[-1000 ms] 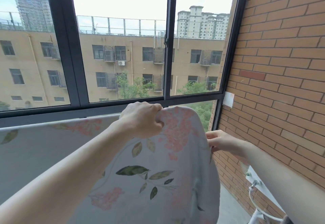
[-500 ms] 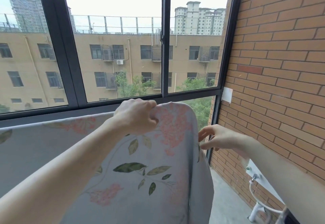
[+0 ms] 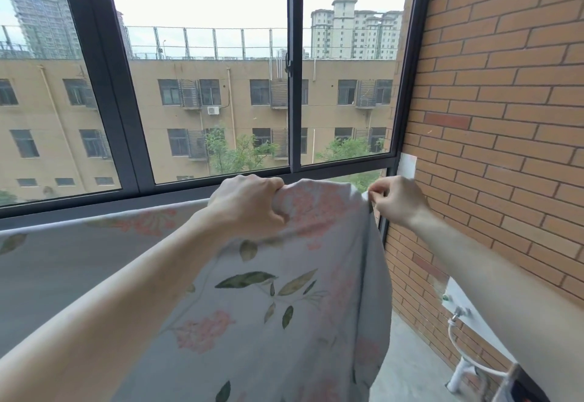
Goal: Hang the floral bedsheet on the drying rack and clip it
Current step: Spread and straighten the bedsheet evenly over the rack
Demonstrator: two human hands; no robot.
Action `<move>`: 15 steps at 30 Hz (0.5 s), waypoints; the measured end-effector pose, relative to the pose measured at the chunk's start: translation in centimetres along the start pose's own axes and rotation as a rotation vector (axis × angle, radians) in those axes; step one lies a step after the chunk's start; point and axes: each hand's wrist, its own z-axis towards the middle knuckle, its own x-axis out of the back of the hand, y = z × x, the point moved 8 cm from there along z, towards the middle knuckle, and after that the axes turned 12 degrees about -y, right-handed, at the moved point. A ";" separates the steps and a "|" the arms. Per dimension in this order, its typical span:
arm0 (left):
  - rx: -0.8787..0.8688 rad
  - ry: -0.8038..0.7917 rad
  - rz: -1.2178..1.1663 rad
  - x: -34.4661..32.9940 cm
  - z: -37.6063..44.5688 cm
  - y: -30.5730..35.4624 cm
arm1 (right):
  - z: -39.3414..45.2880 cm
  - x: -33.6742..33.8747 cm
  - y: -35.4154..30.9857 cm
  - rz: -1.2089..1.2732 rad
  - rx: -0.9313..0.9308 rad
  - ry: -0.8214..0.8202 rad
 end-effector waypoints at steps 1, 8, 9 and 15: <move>-0.001 -0.005 -0.003 0.0 0.1 0.2 | 0.4 0.8 -0.9 0.024 0.017 0.066; 0.026 -0.023 -0.021 0.0 0.0 -0.1 | 0.5 -6.8 0.1 -0.093 -0.115 -0.710; 0.027 -0.029 -0.023 0.0 -0.1 -0.3 | 0.0 -7.2 0.5 -0.094 -0.115 -0.733; 0.019 -0.021 -0.013 0.5 -0.4 -0.5 | -1.0 -3.3 -1.7 0.397 0.089 -0.276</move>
